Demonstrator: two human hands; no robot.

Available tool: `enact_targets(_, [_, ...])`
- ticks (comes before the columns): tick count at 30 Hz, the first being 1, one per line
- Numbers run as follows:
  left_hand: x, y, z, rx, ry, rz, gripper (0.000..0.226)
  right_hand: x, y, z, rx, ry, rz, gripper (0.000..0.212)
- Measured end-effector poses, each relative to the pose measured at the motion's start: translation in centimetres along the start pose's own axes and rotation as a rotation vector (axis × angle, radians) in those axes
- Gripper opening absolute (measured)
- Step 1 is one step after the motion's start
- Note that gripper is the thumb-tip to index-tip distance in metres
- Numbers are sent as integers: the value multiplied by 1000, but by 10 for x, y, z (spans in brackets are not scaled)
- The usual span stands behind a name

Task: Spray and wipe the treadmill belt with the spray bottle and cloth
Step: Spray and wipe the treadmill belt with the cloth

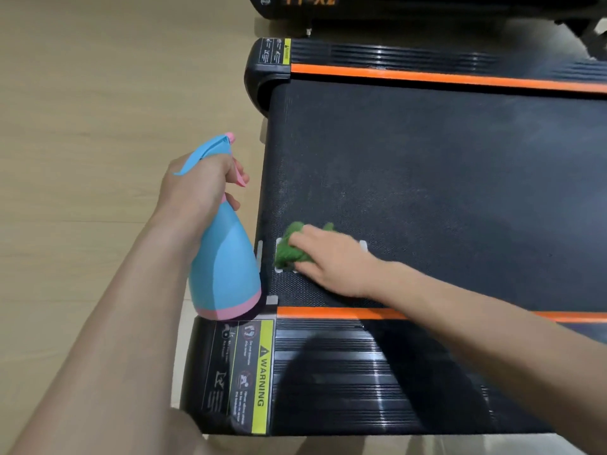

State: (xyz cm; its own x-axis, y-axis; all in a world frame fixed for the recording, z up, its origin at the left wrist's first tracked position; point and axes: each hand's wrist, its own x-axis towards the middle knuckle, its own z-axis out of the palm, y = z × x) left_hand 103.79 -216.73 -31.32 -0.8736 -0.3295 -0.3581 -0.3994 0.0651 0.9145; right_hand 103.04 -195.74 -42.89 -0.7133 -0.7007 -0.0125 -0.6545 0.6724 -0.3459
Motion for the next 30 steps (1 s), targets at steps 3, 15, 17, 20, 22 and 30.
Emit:
enact_targets(3, [0,-2,-2,26,38,5,52,32,-34,19,-42,-51,-134,32])
enact_targets(15, [-8,0,35,70,-257,38,56,-111,63,-42,-62,-132,122,23])
enact_targets(17, [-9,2,44,74,-298,52,54,-89,42,-27,-16,-73,125,22])
enact_targets(20, [-13,-1,55,79,-322,73,53,-58,19,-9,38,-25,142,25])
enact_targets(22, [-18,-4,61,131,-343,98,48,-67,19,-11,23,0,127,26])
enact_targets(30, [-49,4,121,178,-406,210,46,-136,54,-42,-21,-147,58,23])
